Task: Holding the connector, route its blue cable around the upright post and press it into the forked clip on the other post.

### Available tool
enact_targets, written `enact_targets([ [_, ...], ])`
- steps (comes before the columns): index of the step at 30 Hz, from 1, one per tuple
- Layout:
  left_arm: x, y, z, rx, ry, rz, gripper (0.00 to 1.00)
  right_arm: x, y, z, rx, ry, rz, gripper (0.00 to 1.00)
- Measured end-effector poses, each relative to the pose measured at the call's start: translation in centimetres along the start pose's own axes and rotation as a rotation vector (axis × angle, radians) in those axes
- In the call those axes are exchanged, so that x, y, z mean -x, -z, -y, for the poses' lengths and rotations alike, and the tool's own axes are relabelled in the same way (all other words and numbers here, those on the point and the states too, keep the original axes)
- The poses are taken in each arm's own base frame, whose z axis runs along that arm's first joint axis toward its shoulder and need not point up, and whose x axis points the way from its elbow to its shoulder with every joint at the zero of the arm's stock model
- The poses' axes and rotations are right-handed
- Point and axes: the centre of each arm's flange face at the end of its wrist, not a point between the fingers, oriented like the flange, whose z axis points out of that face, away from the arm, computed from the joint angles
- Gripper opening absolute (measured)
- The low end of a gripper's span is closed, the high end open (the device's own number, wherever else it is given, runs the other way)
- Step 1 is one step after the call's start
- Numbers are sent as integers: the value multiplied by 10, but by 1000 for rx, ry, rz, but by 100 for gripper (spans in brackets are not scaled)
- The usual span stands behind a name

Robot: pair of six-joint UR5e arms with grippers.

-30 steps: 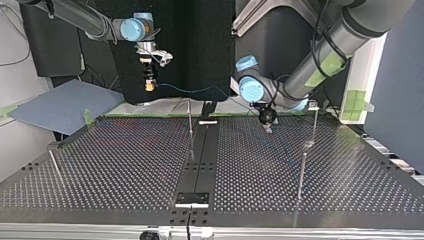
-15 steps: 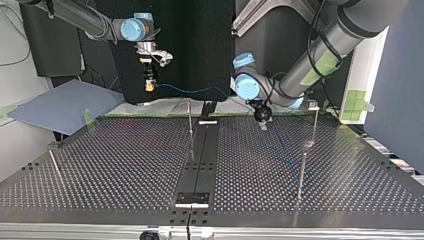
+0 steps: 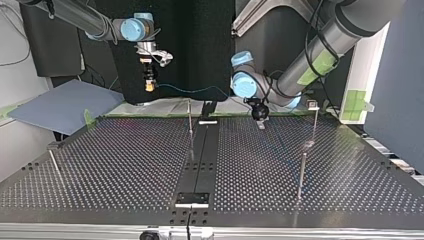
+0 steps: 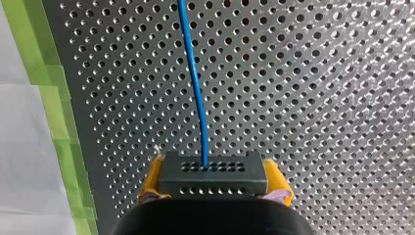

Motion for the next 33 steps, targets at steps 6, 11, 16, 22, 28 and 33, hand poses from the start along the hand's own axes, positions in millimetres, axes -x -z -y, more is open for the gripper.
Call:
enact_targets([
  [6, -19, -5, 7, 6, -20, -34, 100, 0, 0, 1, -1, 0, 0, 0],
  [11, -41, -9, 17, 1, -37, -57, 100, 0, 0, 2, -3, 0, -2, 0],
  [16, -56, -10, 25, -17, -55, -78, 100, 0, 0, 3, -5, 0, -3, 0],
  [22, -71, -6, 36, -55, -88, -104, 100, -1, -2, 4, -7, 1, -3, 0],
  [28, -94, -3, 50, -102, -108, -141, 100, -1, -3, 5, -9, 1, 0, 0],
  [33, -118, -1, 62, -140, -97, -170, 100, -1, -2, 6, -11, 2, 1, 0],
])
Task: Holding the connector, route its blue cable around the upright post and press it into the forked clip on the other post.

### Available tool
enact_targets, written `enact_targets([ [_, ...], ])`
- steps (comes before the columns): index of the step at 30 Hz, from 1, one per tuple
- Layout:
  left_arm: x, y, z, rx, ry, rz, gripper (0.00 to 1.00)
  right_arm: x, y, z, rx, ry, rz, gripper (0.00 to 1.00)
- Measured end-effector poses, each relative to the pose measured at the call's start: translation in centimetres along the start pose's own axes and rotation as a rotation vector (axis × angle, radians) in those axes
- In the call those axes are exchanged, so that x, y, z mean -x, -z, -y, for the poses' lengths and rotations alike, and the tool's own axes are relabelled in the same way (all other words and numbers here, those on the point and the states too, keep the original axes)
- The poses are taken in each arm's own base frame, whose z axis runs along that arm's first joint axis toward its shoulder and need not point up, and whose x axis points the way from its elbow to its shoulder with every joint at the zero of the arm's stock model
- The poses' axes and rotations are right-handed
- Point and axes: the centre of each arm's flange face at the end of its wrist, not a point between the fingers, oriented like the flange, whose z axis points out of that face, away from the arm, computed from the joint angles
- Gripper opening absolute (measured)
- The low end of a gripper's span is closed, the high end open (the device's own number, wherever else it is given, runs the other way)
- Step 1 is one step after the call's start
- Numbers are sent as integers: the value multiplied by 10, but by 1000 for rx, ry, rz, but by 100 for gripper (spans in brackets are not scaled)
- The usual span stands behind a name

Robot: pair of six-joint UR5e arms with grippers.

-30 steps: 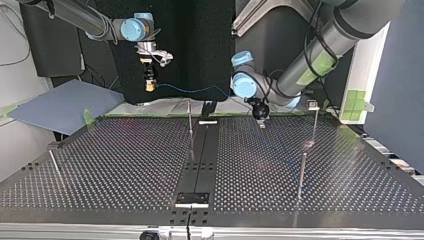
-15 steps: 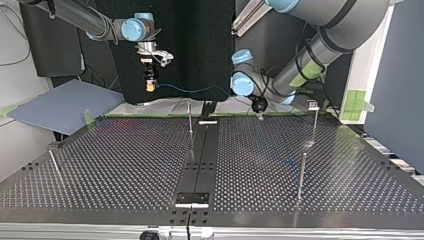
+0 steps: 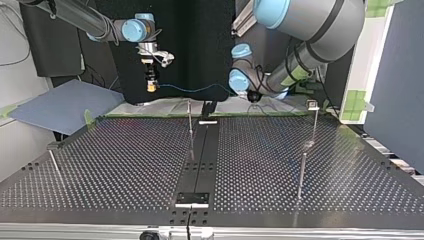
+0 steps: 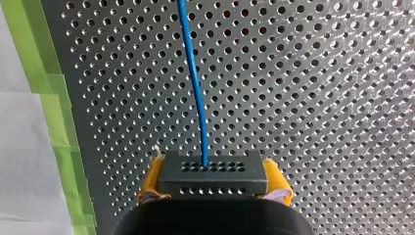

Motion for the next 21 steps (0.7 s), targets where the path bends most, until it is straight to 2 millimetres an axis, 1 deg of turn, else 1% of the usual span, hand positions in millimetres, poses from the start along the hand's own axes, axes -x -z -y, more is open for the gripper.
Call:
enact_targets([
  [3, -10, -1, 8, -19, 13, -7, 100, 0, 0, 1, -1, 0, 0, 0],
  [6, -12, 0, 12, -34, 34, 0, 100, 0, 0, 2, -3, 0, -1, 0],
  [16, -3, 3, 27, -82, 143, 66, 100, 0, 1, 5, -8, 1, -1, 0],
  [21, 1, -1, 29, -93, 208, 95, 100, 0, 1, 6, -12, 1, -2, 0],
])
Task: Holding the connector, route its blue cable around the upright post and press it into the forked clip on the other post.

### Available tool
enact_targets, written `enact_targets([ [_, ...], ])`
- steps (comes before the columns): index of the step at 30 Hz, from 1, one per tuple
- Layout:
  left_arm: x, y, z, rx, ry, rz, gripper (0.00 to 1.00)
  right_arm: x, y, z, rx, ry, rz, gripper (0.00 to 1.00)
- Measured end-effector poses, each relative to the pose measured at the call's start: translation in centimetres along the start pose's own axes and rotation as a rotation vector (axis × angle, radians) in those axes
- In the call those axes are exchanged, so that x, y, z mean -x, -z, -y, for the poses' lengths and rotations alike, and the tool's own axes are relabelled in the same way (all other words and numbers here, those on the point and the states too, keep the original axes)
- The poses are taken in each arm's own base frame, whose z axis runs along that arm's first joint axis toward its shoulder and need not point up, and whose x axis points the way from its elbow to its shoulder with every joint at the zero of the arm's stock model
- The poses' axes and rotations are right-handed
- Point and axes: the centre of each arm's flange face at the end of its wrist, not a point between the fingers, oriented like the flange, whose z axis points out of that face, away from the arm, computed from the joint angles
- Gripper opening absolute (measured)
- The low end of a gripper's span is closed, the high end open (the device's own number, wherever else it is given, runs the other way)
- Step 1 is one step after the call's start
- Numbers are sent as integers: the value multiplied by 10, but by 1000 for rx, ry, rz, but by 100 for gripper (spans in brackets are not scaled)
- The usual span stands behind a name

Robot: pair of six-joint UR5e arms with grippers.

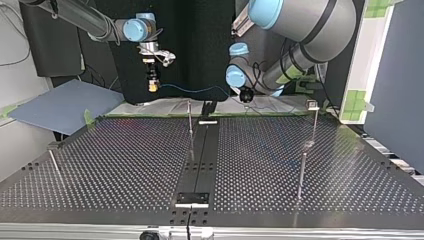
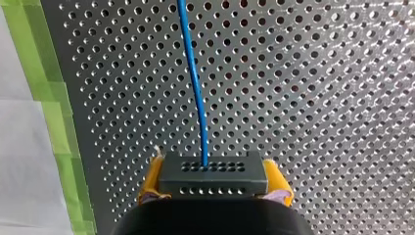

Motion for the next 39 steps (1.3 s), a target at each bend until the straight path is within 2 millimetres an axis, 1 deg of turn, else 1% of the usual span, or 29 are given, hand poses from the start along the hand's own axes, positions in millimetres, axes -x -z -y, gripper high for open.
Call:
enact_targets([
  [12, 2, 1, 10, -75, 118, 18, 100, 0, 0, 1, -3, 0, -3, 0],
  [19, 1, 2, 7, -40, 181, 11, 100, 0, 0, 1, -3, 0, -3, 0],
  [25, -3, 6, 7, -48, 218, -23, 100, -1, -1, 1, -2, 0, -3, 0],
  [33, -5, 9, 9, -80, 224, -52, 100, -1, -2, 2, 0, 0, 0, 0],
  [39, -6, 11, 16, -107, 193, -39, 100, -1, -1, 3, -2, 0, 1, 0],
])
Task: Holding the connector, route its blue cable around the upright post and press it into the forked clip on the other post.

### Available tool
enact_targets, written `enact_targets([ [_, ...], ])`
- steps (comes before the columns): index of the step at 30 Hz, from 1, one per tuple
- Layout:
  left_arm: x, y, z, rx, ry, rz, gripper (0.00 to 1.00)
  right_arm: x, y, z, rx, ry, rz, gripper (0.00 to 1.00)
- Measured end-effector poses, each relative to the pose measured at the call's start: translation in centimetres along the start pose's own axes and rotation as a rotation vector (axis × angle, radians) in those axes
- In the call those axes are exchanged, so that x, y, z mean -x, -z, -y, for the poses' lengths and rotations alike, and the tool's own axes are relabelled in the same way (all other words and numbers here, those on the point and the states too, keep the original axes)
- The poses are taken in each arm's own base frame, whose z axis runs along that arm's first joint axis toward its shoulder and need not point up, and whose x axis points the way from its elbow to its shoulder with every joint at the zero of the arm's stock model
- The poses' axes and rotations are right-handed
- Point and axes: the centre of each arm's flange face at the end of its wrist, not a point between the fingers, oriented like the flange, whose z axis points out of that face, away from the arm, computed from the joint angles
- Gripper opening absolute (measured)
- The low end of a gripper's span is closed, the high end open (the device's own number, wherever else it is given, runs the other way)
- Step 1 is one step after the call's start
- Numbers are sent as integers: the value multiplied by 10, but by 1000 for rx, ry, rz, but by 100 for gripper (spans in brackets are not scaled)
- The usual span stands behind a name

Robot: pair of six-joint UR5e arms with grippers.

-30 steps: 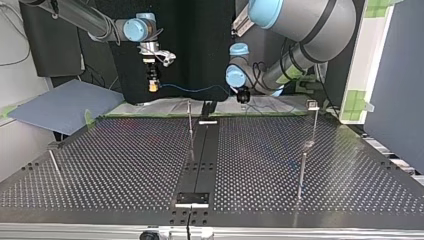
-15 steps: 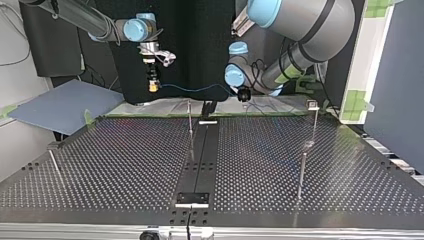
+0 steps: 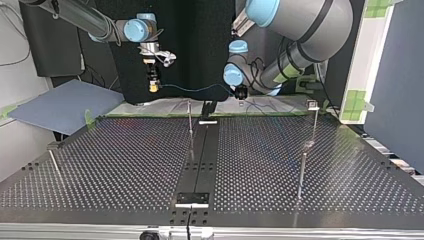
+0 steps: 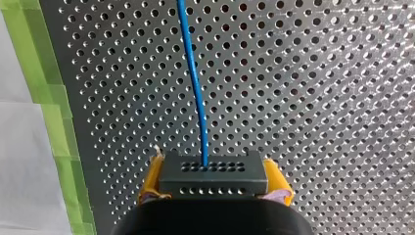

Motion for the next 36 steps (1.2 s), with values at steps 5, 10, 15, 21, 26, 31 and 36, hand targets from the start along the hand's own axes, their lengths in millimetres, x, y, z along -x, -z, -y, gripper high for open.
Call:
enact_targets([
  [5, -1, 1, -1, 19, -13, 1, 100, 0, 0, 1, -2, 0, 0, 0],
  [10, -9, 1, 1, 23, -30, -11, 100, 0, 1, 2, -2, 0, 0, 0],
  [15, -21, -5, 10, 15, -50, -17, 100, 0, 0, 2, -4, 1, -1, 0],
  [21, -39, -17, 25, -37, -44, -18, 100, 0, 0, 2, -4, 5, 3, 0],
  [26, -52, -21, 32, -84, -44, -31, 100, 0, -1, 0, -1, 13, 3, 0],
  [31, -55, -18, 42, -138, -18, -38, 100, -1, -5, -5, 9, 35, 8, 0],
  [36, -54, -18, 50, -189, 35, -21, 100, -1, -5, -7, 16, 64, 20, 0],
])
